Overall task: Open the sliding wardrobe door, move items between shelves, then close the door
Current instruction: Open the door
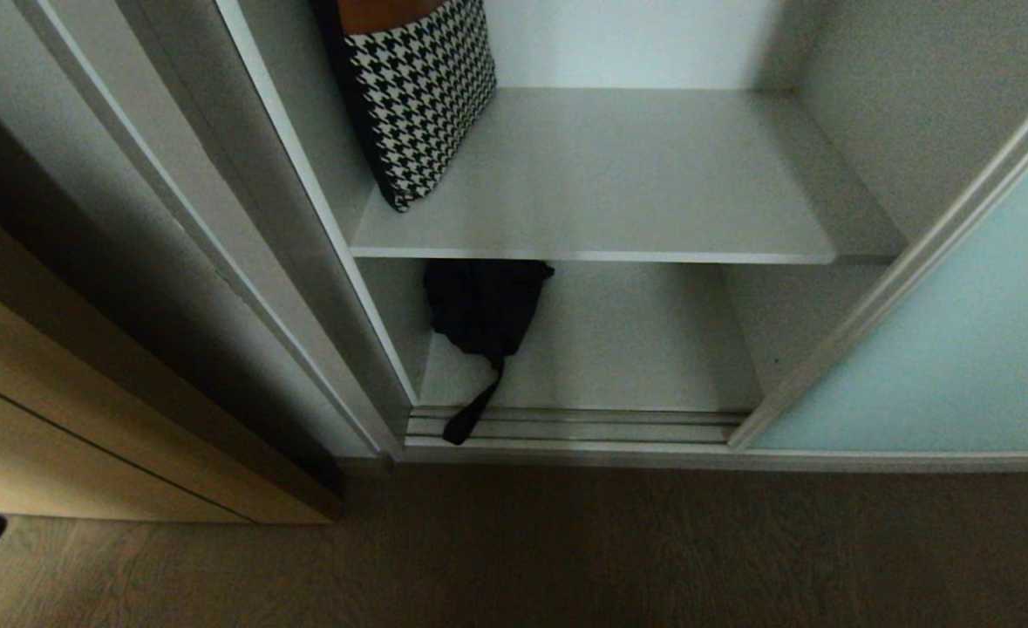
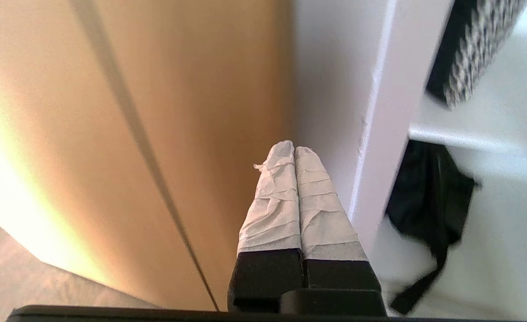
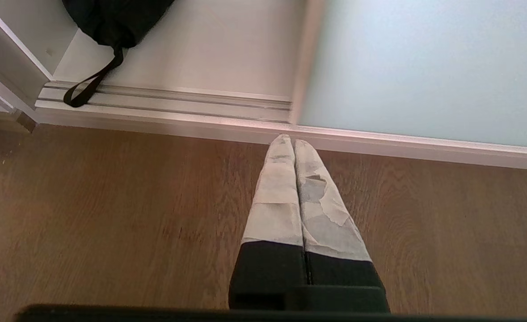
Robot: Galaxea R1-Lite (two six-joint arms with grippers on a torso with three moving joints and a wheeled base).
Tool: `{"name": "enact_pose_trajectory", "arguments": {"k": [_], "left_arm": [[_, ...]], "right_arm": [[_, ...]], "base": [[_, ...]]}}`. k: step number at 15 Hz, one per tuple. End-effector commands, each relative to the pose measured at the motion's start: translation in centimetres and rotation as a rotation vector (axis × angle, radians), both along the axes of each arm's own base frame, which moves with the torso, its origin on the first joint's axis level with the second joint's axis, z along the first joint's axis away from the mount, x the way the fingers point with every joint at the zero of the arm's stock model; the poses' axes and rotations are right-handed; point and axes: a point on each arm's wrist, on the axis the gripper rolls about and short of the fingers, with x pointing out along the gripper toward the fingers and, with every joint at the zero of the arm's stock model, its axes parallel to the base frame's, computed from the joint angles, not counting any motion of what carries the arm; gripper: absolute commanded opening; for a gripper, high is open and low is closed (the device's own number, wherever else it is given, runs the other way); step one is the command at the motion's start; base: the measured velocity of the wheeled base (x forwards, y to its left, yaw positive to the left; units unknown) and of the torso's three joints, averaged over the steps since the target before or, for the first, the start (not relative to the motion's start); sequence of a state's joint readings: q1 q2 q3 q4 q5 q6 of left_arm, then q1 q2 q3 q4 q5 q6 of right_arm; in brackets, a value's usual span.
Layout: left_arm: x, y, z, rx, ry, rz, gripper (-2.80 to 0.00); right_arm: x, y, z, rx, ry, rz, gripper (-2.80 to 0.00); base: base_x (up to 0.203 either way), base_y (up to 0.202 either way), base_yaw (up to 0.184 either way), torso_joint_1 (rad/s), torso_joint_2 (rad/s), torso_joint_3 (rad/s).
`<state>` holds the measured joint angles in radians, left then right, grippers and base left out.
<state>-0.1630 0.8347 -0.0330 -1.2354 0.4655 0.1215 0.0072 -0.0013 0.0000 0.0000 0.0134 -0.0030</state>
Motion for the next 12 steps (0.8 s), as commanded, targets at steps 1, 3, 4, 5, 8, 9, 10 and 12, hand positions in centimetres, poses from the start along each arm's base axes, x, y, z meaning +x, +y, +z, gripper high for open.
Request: {"name": "enact_pose_trajectory", "arguments": {"k": [1, 3, 4, 5, 8, 9, 10, 12], "left_arm": [[-4.7, 0.8, -0.3, -0.020, -0.156, 0.012, -2.80], [-7.1, 1.1, -1.7, -0.007, -0.154, 0.007, -2.80], [-7.9, 1.2, -2.2, -0.011, -0.159, 0.011, -2.80], [-8.1, 1.2, -2.6, -0.023, -0.140, 0.030, -2.80], [-8.1, 1.1, -4.6, -0.029, -0.004, 0.141, -2.80], [-8.6, 1.0, -5.6, -0.017, 0.018, 0.137, -2.80], [-9.1, 1.0, -6.5, -0.001, 0.028, 0.107, -2.80], [-9.3, 0.4, -8.5, 0.084, 0.122, -0.115, -2.80]], "right_arm": [[0.0, 0.0, 0.0, 0.000, -0.002, 0.001, -2.80], [0.0, 0.0, 0.0, 0.000, -0.003, 0.001, -2.80], [0.0, 0.0, 0.0, 0.000, -0.002, 0.001, -2.80], [0.0, 0.0, 0.0, 0.000, -0.003, 0.001, -2.80], [0.0, 0.0, 0.0, 0.000, -0.002, 0.001, -2.80], [0.0, 0.0, 0.0, 0.000, -0.002, 0.001, -2.80], [0.0, 0.0, 0.0, 0.000, -0.002, 0.001, -2.80], [0.0, 0.0, 0.0, 0.000, -0.003, 0.001, -2.80]], "base": [[0.000, 0.000, 0.000, 0.000, 0.00, 0.000], [0.000, 0.000, 0.000, 0.000, 0.00, 0.000], [0.000, 0.000, 0.000, 0.000, 0.00, 0.000], [0.000, 0.000, 0.000, 0.000, 0.00, 0.000], [0.000, 0.000, 0.000, 0.000, 0.00, 0.000], [0.000, 0.000, 0.000, 0.000, 0.00, 0.000], [0.000, 0.000, 0.000, 0.000, 0.00, 0.000], [0.000, 0.000, 0.000, 0.000, 0.00, 0.000]]}}
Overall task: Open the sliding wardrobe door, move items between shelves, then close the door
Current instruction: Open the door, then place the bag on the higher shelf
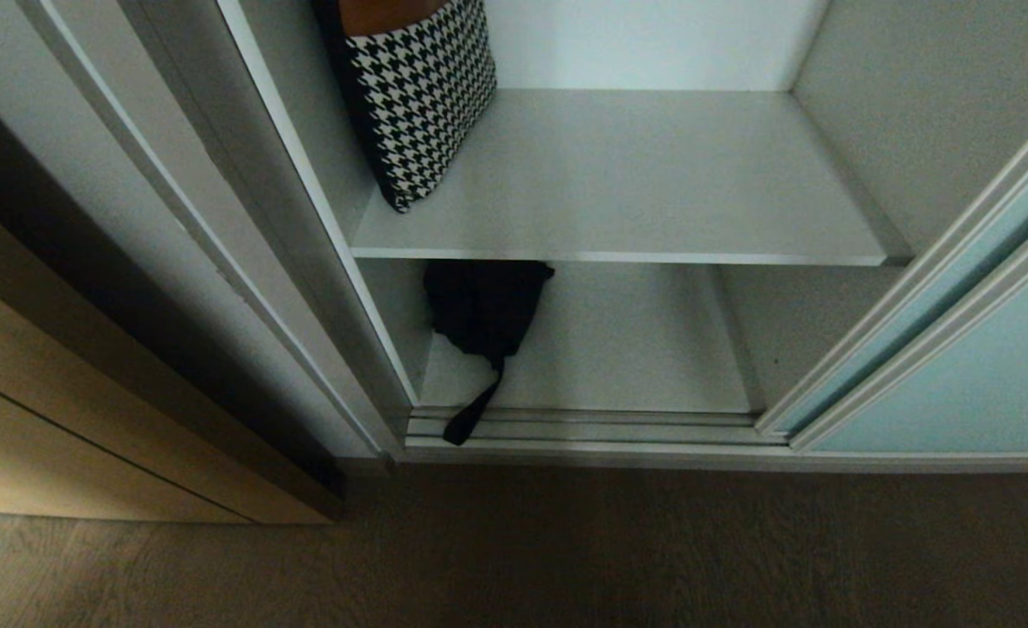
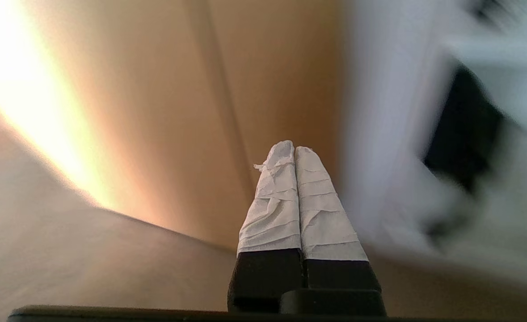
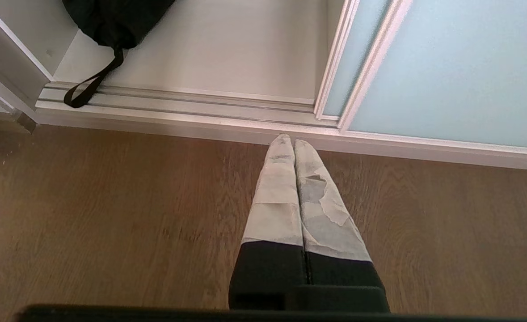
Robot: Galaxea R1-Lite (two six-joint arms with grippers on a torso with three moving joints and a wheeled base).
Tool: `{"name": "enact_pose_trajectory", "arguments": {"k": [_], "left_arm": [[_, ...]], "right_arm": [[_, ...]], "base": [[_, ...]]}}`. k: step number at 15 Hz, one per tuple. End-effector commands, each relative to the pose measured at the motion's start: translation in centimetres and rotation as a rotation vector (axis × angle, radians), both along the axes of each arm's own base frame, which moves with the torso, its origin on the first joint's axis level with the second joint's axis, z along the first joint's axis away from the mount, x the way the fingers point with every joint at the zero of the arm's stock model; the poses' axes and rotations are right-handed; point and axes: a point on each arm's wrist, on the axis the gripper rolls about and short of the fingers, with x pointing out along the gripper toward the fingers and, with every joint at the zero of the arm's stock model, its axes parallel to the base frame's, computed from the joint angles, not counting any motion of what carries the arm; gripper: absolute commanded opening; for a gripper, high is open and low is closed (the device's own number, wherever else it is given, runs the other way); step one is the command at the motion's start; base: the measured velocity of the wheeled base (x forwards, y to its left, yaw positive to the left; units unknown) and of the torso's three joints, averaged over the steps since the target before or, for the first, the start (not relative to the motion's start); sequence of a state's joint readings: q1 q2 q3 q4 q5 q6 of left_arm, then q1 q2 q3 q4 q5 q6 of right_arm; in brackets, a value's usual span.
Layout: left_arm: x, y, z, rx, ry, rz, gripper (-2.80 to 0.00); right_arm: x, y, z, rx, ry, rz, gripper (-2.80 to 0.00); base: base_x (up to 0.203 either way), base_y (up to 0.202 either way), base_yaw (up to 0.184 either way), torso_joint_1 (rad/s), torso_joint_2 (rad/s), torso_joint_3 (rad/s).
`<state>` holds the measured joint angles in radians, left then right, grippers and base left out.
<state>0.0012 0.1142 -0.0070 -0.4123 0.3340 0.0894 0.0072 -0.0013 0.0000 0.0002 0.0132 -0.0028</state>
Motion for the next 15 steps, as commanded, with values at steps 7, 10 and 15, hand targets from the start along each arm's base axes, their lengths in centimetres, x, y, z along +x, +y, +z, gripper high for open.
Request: {"name": "enact_pose_trajectory", "arguments": {"k": [7, 10, 15], "left_arm": [[-0.4, -0.9, -3.3, 0.182, 0.213, -0.340, -2.80], [-0.4, -0.8, -4.5, 0.031, 0.314, -0.322, -2.80], [-0.4, -0.8, -4.5, 0.008, 0.326, -0.354, -2.80]], "right_arm": [[0.0, 0.0, 0.0, 0.000, -0.002, 0.001, -2.80], [0.0, 0.0, 0.0, 0.000, -0.002, 0.001, -2.80], [0.0, 0.0, 0.0, 0.000, -0.004, 0.001, -2.80]], "base": [[0.000, 0.000, 0.000, 0.000, 0.00, 0.000], [0.000, 0.000, 0.000, 0.000, 0.00, 0.000], [0.000, 0.000, 0.000, 0.000, 0.00, 0.000]]}}
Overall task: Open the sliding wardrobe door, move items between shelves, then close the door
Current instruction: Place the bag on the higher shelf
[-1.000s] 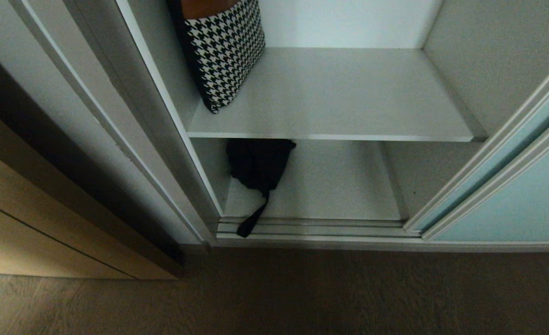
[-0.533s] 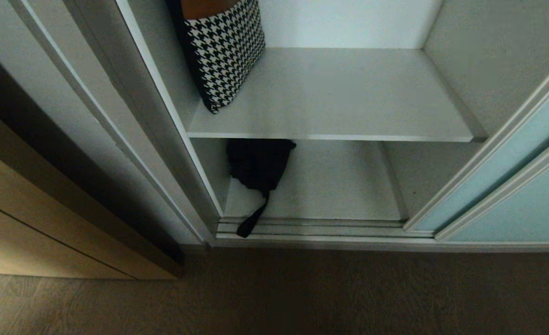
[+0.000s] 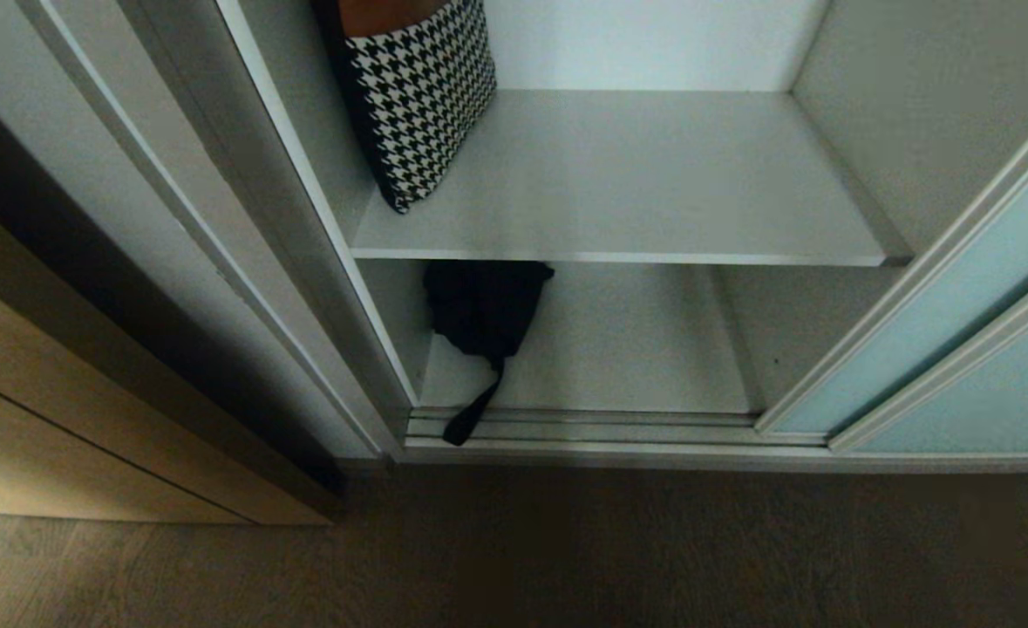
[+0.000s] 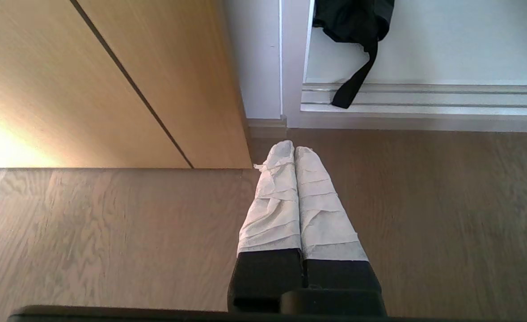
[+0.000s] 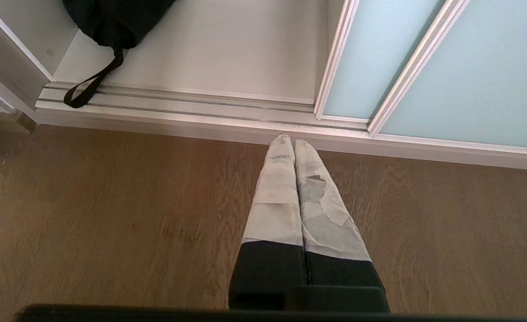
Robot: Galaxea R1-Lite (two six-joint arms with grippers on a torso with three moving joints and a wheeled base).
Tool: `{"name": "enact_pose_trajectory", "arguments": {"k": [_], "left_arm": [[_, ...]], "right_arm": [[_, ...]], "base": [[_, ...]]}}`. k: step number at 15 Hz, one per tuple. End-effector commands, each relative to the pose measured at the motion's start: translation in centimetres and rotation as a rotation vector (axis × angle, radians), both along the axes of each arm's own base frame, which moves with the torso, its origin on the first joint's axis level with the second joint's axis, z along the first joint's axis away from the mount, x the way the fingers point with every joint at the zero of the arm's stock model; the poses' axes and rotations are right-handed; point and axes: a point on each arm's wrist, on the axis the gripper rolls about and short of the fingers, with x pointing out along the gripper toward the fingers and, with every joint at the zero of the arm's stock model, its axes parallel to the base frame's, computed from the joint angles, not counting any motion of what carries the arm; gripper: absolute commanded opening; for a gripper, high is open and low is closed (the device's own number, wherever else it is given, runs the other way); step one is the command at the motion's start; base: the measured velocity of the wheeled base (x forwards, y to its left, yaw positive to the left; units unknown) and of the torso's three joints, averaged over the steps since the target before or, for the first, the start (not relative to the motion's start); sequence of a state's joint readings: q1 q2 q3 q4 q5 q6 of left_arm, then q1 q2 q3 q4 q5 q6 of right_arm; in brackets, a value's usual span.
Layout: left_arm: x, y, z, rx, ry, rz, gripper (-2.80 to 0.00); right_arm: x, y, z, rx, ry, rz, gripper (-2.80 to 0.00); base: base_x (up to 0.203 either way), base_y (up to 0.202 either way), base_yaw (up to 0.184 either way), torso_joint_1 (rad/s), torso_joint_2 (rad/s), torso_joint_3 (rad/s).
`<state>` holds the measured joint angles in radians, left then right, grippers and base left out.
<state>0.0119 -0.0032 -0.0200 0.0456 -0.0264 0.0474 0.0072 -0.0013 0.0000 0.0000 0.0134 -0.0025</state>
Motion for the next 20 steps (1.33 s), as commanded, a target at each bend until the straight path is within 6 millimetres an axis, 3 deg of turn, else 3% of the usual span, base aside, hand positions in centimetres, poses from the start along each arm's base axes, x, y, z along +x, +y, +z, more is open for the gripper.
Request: {"name": "enact_pose_trajectory", "arguments": {"k": [1, 20], "left_arm": [[0.06, -0.01, -0.03, 0.002, 0.004, -0.002, -2.80], [0.09, 0.06, -0.01, -0.022, -0.004, 0.027, -2.80]], "right_arm": [[-0.01, 0.00, 0.00, -0.001, -0.002, 0.001, -2.80], [-0.01, 0.00, 0.00, -0.001, -0.002, 0.001, -2.80]], "base": [[0.000, 0.000, 0.000, 0.000, 0.00, 0.000], [0.000, 0.000, 0.000, 0.000, 0.00, 0.000]]}}
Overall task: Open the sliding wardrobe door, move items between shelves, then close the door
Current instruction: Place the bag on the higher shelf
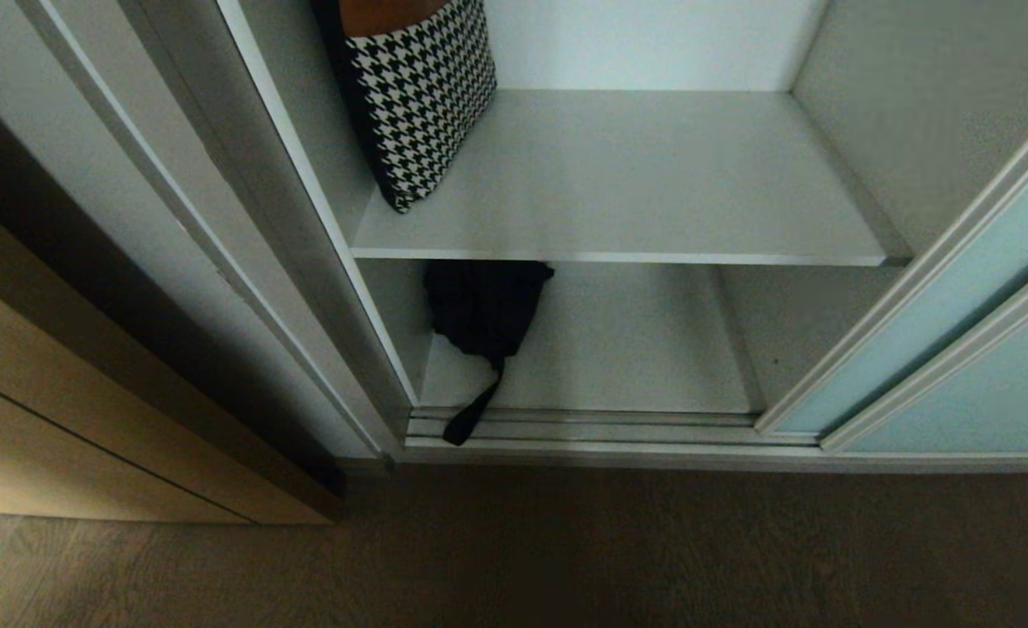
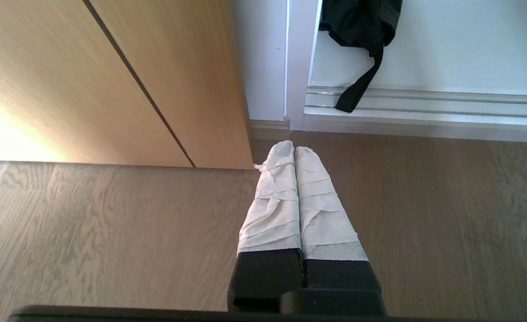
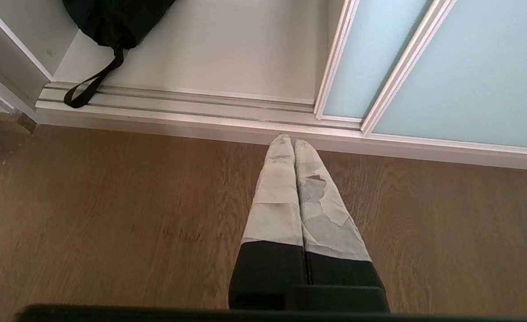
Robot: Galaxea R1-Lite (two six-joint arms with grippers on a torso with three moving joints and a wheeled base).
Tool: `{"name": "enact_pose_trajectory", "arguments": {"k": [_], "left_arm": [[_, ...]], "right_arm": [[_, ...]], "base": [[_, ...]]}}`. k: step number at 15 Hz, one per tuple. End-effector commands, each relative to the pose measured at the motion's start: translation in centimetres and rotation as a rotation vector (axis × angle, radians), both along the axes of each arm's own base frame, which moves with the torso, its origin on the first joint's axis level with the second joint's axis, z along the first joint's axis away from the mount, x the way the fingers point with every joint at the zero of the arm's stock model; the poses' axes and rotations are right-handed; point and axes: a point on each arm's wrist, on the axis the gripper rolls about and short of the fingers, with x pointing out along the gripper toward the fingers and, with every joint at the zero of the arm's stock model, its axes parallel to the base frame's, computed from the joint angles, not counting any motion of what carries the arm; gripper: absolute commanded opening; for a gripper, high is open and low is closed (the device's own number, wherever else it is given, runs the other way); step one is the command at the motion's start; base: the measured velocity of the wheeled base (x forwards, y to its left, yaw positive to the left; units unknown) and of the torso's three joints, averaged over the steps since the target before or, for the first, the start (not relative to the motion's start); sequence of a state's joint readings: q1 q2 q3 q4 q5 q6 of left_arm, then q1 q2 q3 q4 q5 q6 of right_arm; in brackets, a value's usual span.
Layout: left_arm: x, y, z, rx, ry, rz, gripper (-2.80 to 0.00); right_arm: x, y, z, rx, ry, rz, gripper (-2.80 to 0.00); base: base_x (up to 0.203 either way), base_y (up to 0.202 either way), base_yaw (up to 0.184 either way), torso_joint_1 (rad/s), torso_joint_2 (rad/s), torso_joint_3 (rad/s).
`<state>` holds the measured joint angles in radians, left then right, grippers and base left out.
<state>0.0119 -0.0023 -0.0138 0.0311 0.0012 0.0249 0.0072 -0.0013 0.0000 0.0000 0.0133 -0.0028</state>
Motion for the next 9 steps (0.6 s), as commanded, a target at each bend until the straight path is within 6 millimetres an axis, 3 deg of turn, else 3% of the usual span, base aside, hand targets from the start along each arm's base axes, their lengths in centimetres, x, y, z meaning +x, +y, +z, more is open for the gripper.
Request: {"name": "enact_pose_trajectory", "arguments": {"k": [1, 9], "left_arm": [[0.04, 0.00, -0.03, -0.002, 0.005, 0.001, -2.80], [0.09, 0.00, 0.03, 0.000, -0.010, 0.001, -2.80]], "right_arm": [[-0.01, 0.00, 0.00, 0.000, -0.002, 0.001, -2.80], [-0.01, 0.00, 0.00, 0.000, -0.002, 0.001, -2.80]], "base": [[0.000, 0.000, 0.000, 0.000, 0.00, 0.000], [0.000, 0.000, 0.000, 0.000, 0.00, 0.000]]}}
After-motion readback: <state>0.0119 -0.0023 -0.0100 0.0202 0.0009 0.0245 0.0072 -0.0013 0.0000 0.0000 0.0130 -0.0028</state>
